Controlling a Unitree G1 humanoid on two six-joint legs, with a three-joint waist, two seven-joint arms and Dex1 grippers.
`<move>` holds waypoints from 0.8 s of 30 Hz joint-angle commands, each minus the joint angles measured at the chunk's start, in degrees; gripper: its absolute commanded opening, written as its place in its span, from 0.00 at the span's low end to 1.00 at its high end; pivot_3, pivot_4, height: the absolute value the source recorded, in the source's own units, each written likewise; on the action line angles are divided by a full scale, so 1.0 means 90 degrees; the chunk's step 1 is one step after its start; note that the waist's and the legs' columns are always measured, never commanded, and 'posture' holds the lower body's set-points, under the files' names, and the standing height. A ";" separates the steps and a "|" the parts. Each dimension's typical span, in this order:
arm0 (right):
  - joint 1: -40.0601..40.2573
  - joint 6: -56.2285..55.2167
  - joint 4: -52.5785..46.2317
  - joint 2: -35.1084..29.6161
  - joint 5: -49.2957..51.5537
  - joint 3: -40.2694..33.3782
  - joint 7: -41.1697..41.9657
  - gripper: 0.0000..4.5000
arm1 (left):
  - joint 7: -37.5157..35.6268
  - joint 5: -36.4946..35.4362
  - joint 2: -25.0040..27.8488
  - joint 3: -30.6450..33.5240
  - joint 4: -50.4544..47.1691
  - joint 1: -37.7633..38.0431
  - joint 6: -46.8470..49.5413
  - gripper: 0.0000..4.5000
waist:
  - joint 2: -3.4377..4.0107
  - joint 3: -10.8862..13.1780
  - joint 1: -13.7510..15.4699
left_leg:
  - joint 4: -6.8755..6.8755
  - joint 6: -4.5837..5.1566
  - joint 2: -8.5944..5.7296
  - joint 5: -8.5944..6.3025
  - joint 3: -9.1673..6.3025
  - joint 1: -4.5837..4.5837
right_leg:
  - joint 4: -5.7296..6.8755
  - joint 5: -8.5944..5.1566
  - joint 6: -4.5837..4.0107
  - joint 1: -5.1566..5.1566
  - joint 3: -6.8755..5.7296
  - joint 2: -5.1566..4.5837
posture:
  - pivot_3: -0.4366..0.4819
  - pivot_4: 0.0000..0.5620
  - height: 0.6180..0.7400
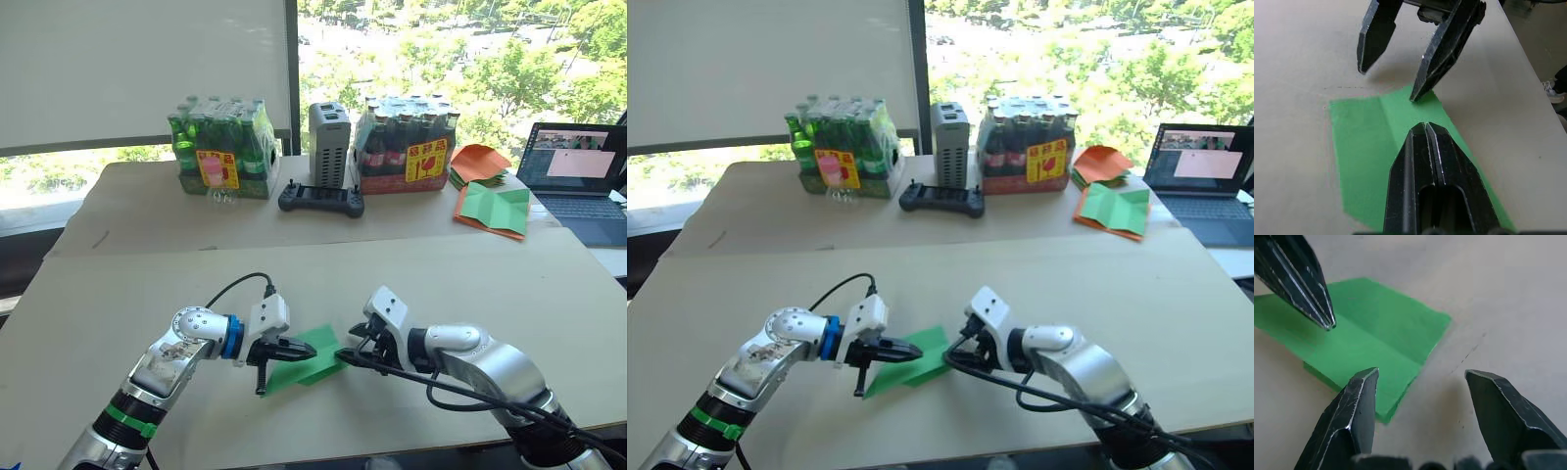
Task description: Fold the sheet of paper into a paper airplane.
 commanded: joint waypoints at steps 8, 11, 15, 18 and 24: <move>0.0212 -0.0470 -0.0047 0.0123 -0.0632 0.0316 -0.0345 0.70 | 0.0139 -0.0656 0.0289 0.0380 -0.0992 0.0437 0.0594 0.00 | 0.0000 0.0000 -0.0010 | 0.0000 0.0000 0.0002 0.0000 0.0002 0.0006 | 0.0002 0.0000 0.0000 0.0004 0.0004 0.0001 | 0.48 0.27 0.96; 0.0226 -0.0459 -0.0066 0.0159 -0.0668 0.0304 -0.0367 0.70 | 0.0122 -0.1080 0.0498 0.0526 -0.1428 0.0854 0.1033 0.00 | 0.0000 0.0000 -0.0016 | 0.0000 0.0000 0.0004 0.0000 0.0002 0.0007 | 0.0003 0.0000 0.0000 0.0003 0.0006 0.0003 | 0.48 0.27 0.96; 0.0204 -0.0449 -0.0099 0.0178 -0.0698 0.0274 -0.0348 0.70 | 0.0223 -0.0830 0.0780 0.0430 -0.1429 0.1460 0.0729 0.00 | 0.0002 0.0001 -0.0002 | 0.0000 0.0000 0.0003 0.0000 0.0003 0.0011 | 0.0002 0.0000 0.0000 0.0007 0.0006 0.0003 | 0.48 0.27 0.96; 0.0145 -0.0423 -0.0131 0.0190 -0.0708 0.0255 -0.0342 0.70 | 0.0253 -0.0504 0.0883 0.0228 -0.1240 0.1629 0.0383 0.00 | 0.0003 0.0001 0.0013 | -0.0002 0.0000 0.0003 0.0000 0.0003 0.0012 | 0.0000 0.0000 -0.0001 0.0006 0.0006 0.0004 | 0.48 0.27 0.96; 0.0064 -0.0299 -0.0307 0.0263 -0.0712 0.0231 -0.0361 0.70 | 0.0281 -0.0020 0.0983 0.0004 -0.0871 0.1556 -0.0174 0.00 | 0.0004 0.0002 0.0026 | -0.0002 -0.0001 0.0002 0.0000 0.0003 0.0011 | -0.0004 0.0000 -0.0001 0.0009 0.0006 0.0003 | 0.48 0.27 0.96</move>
